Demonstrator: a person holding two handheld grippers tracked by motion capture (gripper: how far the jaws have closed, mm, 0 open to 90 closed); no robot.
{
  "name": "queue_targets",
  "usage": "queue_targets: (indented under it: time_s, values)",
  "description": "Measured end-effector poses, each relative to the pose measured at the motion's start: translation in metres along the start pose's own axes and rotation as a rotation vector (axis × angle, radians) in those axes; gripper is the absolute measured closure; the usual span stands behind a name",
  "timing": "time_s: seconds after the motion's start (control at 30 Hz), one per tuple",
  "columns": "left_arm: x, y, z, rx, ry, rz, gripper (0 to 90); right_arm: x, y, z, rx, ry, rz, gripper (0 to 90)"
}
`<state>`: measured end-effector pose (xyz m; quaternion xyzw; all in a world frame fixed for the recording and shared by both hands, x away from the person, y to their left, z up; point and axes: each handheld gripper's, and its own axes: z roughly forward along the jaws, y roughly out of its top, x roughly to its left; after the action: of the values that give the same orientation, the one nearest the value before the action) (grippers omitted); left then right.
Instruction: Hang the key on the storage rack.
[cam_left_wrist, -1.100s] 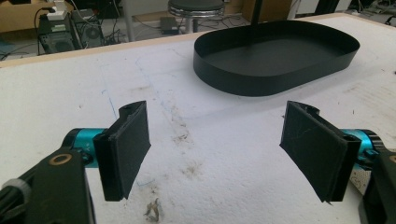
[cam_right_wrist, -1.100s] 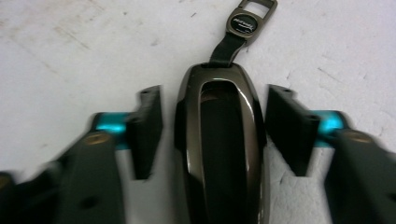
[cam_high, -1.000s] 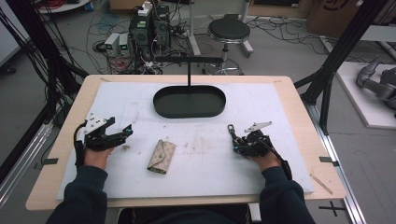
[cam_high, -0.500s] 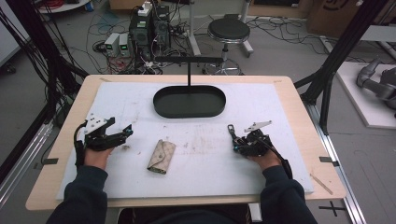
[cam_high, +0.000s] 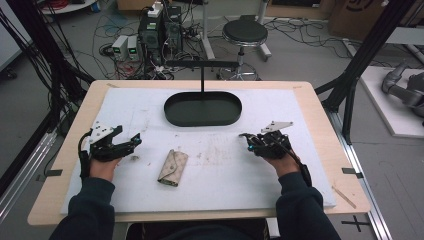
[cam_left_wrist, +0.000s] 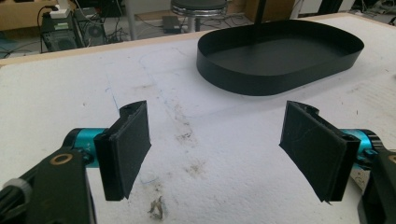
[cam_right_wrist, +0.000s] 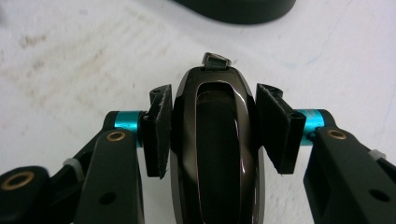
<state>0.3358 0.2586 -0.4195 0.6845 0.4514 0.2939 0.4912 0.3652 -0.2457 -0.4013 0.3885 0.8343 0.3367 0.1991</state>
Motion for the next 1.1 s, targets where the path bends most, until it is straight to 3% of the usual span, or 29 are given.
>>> queue_targets:
  time_s: [0.2, 0.37, 0.4, 0.43, 0.5, 0.63, 1.1]
  values:
    - [0.000, 0.000, 0.000, -0.001, -0.004, 0.000, 24.0, -0.002, 0.027, -0.008, -0.059, -0.012, -0.008, 50.1]
    - [0.000, 0.000, 0.000, -0.003, -0.003, 0.001, 23.9, -0.004, 0.065, -0.011, -0.114, -0.013, -0.022, 50.1]
    - [0.000, 0.000, 0.000, -0.003, -0.004, 0.001, 23.9, -0.004, 0.065, -0.011, -0.114, -0.013, -0.022, 50.1]
    - [0.000, 0.000, 0.000, -0.003, -0.005, 0.001, 23.9, -0.006, 0.078, -0.011, -0.132, -0.017, -0.027, 50.0]
    - [0.000, 0.000, 0.000, -0.003, -0.005, 0.000, 23.9, -0.007, 0.084, -0.011, -0.142, -0.018, -0.026, 50.0]
    - [0.000, 0.000, 0.000, -0.003, -0.005, -0.001, 23.9, -0.015, 0.113, -0.010, -0.181, -0.027, -0.007, 50.1]
    - [0.001, 0.000, 0.001, -0.004, -0.007, -0.004, 23.9, -0.033, 0.163, -0.002, -0.231, -0.066, 0.045, 50.0]
